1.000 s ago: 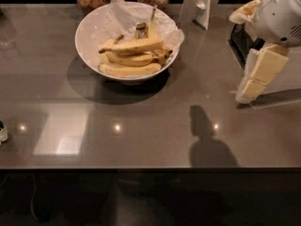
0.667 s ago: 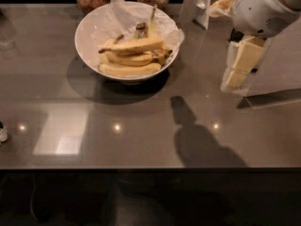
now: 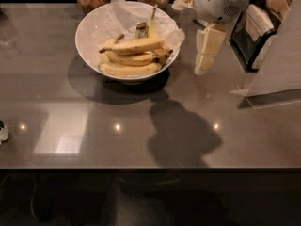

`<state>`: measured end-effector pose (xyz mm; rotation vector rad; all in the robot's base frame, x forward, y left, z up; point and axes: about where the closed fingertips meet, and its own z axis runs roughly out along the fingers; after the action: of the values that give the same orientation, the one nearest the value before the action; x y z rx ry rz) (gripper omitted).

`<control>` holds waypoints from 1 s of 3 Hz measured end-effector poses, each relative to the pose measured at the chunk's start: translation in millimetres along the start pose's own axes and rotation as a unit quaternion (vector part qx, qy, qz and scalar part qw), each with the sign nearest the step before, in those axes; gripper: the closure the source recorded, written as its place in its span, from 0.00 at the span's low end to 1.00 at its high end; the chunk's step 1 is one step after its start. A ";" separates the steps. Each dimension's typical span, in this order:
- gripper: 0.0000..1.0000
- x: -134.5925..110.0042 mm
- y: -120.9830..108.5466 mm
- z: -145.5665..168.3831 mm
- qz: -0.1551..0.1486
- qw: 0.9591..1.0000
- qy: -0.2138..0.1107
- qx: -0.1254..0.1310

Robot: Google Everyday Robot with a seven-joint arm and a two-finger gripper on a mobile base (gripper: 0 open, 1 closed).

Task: Pick banana from white bowl

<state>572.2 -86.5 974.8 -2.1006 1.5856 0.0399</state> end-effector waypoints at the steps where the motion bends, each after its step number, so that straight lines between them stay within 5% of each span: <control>1: 0.00 -5.2 -27.0 31.6 -0.017 1.000 -0.002 -0.016; 3: 0.00 -22.8 -60.8 76.6 -0.040 0.998 -0.005 -0.042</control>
Offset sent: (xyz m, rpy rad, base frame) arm 0.0828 0.0639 -0.0413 -0.0556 0.0582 0.1047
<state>640.9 -23.3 937.8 -2.2238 1.5167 0.0916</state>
